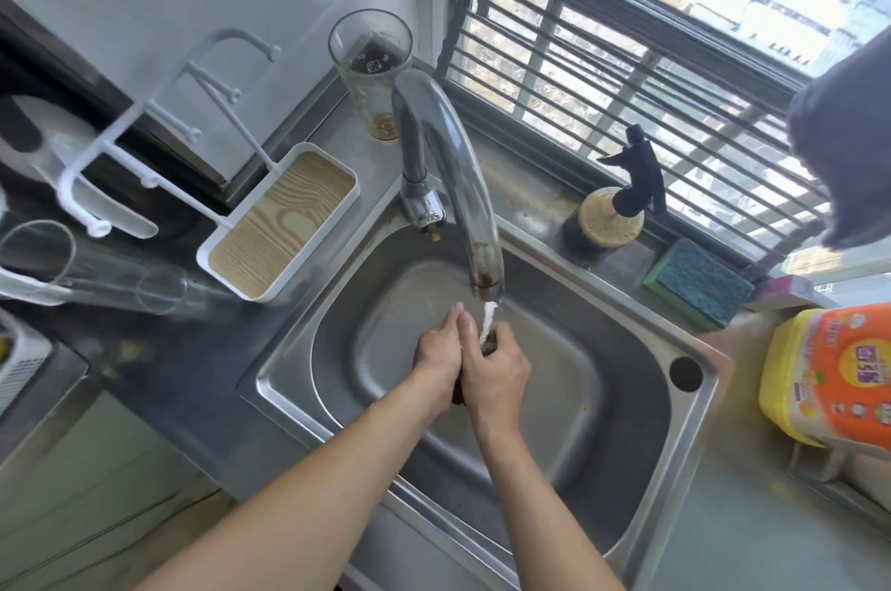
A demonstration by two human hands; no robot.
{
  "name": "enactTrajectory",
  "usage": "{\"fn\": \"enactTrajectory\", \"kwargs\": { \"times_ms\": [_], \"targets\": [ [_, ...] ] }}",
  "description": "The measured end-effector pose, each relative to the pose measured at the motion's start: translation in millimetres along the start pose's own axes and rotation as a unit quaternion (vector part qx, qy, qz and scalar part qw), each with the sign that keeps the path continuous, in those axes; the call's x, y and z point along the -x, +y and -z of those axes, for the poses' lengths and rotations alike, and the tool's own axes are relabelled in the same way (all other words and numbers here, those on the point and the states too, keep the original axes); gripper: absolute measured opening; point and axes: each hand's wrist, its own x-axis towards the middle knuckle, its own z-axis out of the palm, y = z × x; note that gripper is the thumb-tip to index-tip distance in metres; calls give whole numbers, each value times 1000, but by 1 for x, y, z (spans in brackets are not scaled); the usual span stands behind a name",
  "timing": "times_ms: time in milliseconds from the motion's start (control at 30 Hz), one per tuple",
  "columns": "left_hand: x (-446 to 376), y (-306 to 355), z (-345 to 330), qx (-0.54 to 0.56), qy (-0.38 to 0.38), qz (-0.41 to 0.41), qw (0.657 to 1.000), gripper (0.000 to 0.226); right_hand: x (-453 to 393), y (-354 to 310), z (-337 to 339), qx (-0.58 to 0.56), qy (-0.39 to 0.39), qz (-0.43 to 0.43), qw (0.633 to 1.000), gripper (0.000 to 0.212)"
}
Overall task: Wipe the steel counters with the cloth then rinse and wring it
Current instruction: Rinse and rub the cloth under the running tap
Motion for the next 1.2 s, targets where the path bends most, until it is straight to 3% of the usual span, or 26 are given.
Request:
{"fn": "enactTrajectory", "kwargs": {
  "times_ms": [267,467,567,700,767,833,900,967,1133,1200],
  "targets": [
    [3,-3,-3,-5,-43,8,999,42,-4,1,5,37,13,20,999,54],
    [4,-8,0,-86,-35,-74,993,37,-16,0,18,69,-9,-77,995,47],
    [-5,-15,3,-48,-52,-58,996,31,-23,9,23,-9,16,-160,987,43],
    [-19,-17,18,17,61,43,997,45,-25,12,25,-201,10,-245,948,30],
    [-17,-11,23,41,60,82,994,54,-19,6,25,-246,-8,-217,944,21],
    [-10,-5,22,51,-4,108,993,58,-12,-3,26,-254,-51,-176,950,10],
    [-9,-5,19,47,-74,109,990,50,-9,-12,25,-242,-98,-169,951,26],
    [-11,-7,16,25,-86,66,994,34,-8,-16,22,-219,-97,-163,957,30],
    [-14,-13,9,-48,-59,-41,996,22,-7,-1,7,-60,-52,-51,996,5],
    [-14,-12,0,-72,-70,-71,992,37,-5,-1,3,-81,-83,-66,991,23]
  ]
}}
